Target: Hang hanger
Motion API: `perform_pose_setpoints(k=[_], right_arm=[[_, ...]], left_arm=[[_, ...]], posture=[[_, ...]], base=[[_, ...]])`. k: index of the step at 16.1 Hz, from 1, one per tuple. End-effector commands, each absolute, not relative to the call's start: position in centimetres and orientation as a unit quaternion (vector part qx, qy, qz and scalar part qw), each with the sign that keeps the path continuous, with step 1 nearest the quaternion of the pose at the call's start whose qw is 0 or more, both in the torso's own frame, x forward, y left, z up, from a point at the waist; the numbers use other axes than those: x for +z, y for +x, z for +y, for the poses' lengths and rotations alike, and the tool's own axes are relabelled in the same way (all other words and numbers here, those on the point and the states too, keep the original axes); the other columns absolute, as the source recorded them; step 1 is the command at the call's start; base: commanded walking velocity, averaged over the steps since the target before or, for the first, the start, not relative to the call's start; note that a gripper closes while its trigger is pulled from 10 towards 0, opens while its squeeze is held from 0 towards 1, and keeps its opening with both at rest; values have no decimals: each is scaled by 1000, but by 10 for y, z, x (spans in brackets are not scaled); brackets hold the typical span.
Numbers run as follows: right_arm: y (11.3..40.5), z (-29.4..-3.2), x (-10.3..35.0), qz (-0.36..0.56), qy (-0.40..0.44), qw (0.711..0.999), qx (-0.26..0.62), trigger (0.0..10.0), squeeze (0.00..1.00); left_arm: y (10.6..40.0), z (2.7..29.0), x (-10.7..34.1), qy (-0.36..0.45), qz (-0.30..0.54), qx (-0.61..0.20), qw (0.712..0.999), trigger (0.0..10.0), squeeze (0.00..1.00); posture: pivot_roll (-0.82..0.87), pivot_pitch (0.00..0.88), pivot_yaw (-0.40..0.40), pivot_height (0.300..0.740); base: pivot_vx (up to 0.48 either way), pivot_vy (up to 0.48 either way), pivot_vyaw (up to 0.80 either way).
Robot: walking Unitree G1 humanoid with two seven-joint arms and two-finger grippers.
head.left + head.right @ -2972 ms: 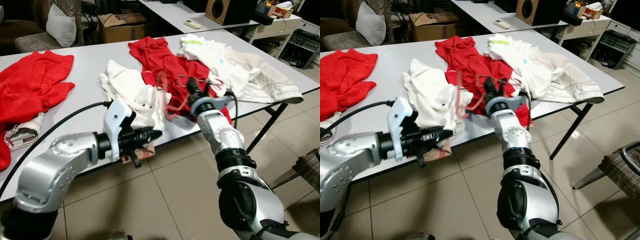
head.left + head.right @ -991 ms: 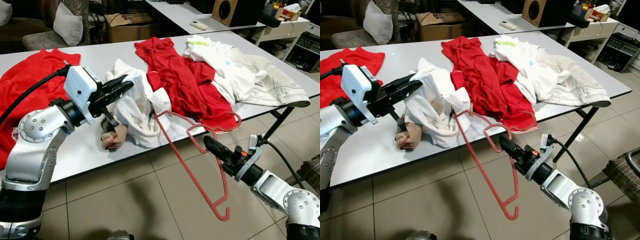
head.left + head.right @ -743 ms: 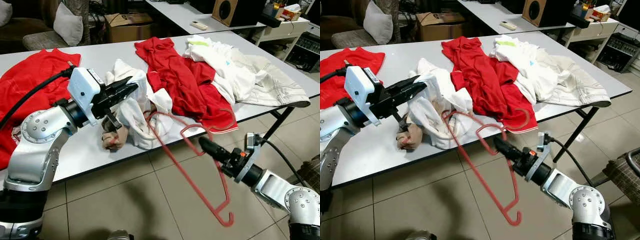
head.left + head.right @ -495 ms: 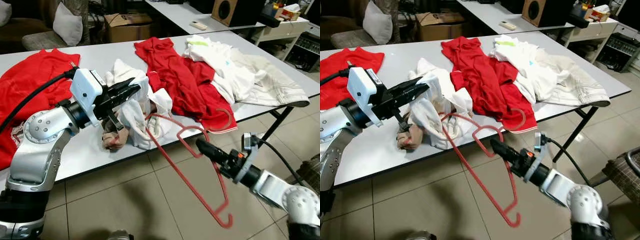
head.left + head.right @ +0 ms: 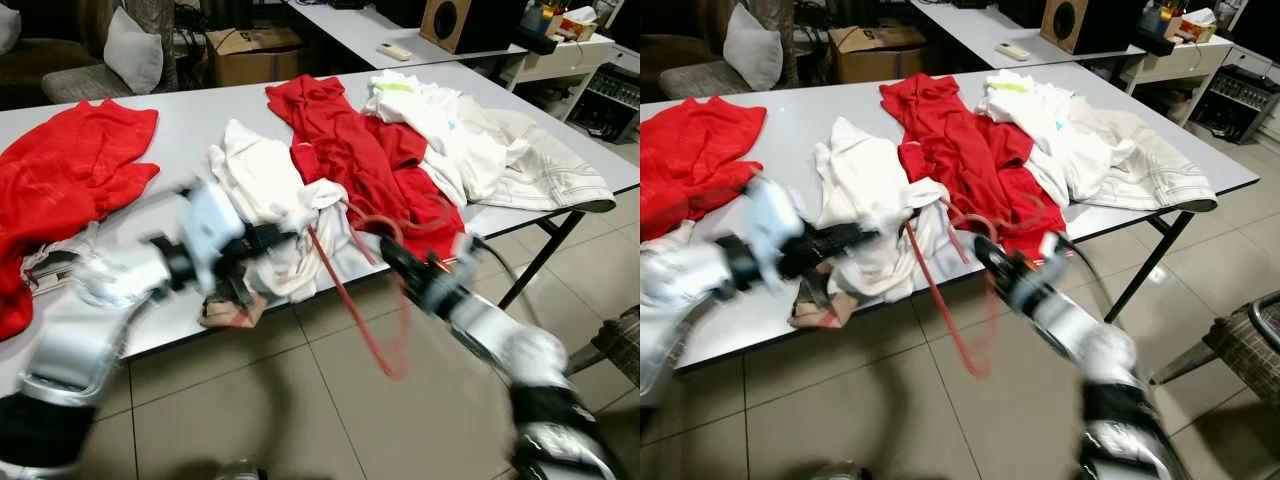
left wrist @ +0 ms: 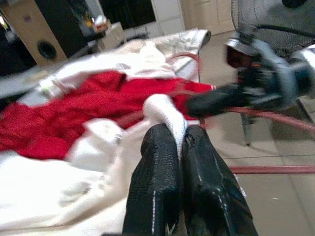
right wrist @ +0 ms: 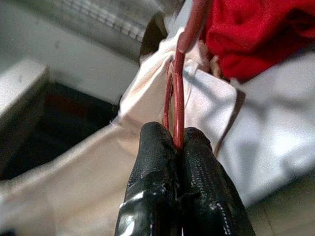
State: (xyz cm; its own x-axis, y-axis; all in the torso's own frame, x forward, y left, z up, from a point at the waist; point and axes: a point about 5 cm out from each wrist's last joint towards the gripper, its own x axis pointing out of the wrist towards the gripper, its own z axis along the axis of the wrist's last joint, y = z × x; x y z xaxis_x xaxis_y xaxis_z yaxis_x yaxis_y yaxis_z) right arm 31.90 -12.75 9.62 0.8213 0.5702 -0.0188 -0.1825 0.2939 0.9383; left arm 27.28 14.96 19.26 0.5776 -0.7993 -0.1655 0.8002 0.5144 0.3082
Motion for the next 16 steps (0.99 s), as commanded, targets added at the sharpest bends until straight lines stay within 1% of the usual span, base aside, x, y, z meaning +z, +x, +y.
perform_pose_setpoints(k=[1,3,4,5,7,8,10,12,13,14,15,16], right_arm=[[330,-124,107,153,562,781,227,10000,0],[351,-106,122,117,585,779,193,10000,0],[361,-98,128,103,617,764,156,10000,0],[365,-93,131,99,633,755,137,10000,0],[371,-85,133,97,638,755,116,10000,0],[374,-80,133,94,661,739,92,10000,0],[378,-73,136,94,660,741,81,10000,0],[380,-71,137,88,683,723,61,10000,0],[382,-69,140,85,699,708,57,10000,0],[383,-63,144,87,704,702,66,10000,0],[383,-57,146,93,698,705,81,10000,0],[382,-47,148,106,677,721,104,10000,0]], left_arm=[[274,144,190,182,10,-454,872,0,0],[276,141,186,193,26,-445,874,0,0],[273,135,190,184,20,-458,870,0,0],[270,131,194,170,13,-470,866,0,0],[267,127,200,149,9,-479,865,0,0],[262,124,205,128,12,-494,860,0,0],[256,117,210,98,13,-516,851,0,0],[251,109,211,78,18,-534,842,0,0],[247,103,206,77,37,-550,831,0,0],[248,96,201,73,49,-548,832,0,0],[252,91,200,72,49,-536,840,0,0],[260,84,202,60,42,-512,856,0,0]], posture=[[17,0,-38,740],[26,0,-34,740],[38,0,-32,740],[41,0,-31,740],[49,0,-29,740],[60,0,-27,740],[64,0,-28,740],[67,0,-30,740],[68,0,-30,740],[68,0,-30,740],[66,0,-34,740],[66,0,-34,740]], base=[[0,0,0],[0,0,0],[0,0,0],[0,0,0],[0,0,0],[0,0,0],[0,0,0],[0,0,0],[0,0,0],[0,0,0],[0,0,0],[0,0,0]])
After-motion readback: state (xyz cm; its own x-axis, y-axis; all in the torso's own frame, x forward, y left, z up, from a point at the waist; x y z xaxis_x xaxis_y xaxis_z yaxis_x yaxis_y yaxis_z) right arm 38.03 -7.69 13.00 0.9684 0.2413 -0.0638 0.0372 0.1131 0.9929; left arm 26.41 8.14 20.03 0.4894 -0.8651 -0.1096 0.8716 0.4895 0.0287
